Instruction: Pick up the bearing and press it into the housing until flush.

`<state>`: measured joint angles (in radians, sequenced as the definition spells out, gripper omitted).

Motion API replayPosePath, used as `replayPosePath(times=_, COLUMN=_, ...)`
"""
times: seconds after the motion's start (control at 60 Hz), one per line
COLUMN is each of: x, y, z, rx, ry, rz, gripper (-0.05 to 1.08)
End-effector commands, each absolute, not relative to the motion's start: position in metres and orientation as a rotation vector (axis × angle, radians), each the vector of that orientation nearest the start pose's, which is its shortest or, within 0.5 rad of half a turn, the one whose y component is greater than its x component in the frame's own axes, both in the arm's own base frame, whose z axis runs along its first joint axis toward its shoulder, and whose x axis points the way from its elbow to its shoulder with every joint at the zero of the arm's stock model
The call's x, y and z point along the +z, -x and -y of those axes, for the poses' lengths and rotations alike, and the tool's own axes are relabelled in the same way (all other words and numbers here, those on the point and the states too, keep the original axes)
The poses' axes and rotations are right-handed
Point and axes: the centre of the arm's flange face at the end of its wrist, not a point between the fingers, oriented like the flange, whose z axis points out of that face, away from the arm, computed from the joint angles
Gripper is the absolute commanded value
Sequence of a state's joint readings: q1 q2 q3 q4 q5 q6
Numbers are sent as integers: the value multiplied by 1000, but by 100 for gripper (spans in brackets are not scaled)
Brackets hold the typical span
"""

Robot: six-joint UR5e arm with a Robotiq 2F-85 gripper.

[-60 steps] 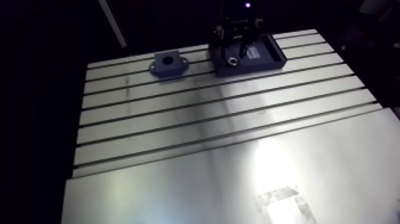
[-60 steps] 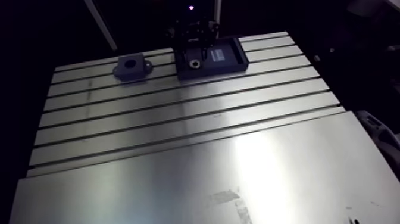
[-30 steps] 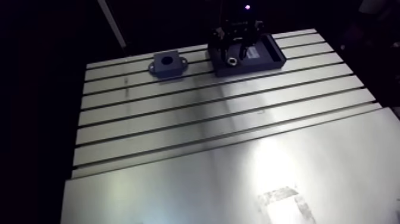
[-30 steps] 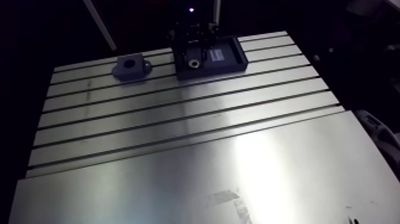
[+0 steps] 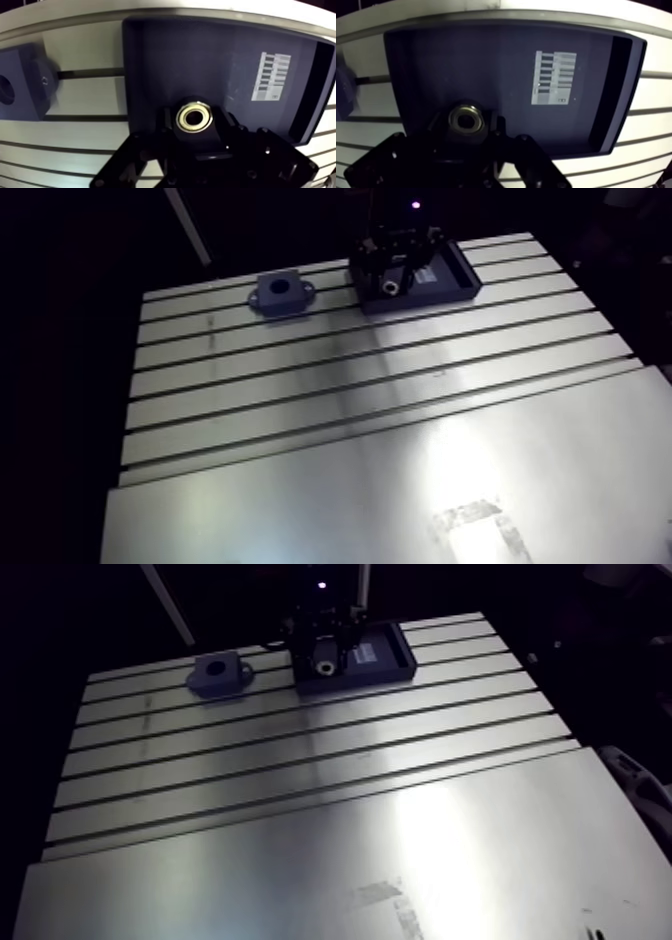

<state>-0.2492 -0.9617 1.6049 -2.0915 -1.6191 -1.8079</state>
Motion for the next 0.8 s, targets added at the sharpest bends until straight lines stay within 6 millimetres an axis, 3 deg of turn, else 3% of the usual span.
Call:
replayPosePath(times=0.017, x=164, y=656, z=-34, rx=29, ry=-13, rz=-3017, gripper=45)
replayPosePath(times=0.8, x=166, y=658, z=-34, rx=26, ry=-12, rz=-3023, gripper=46)
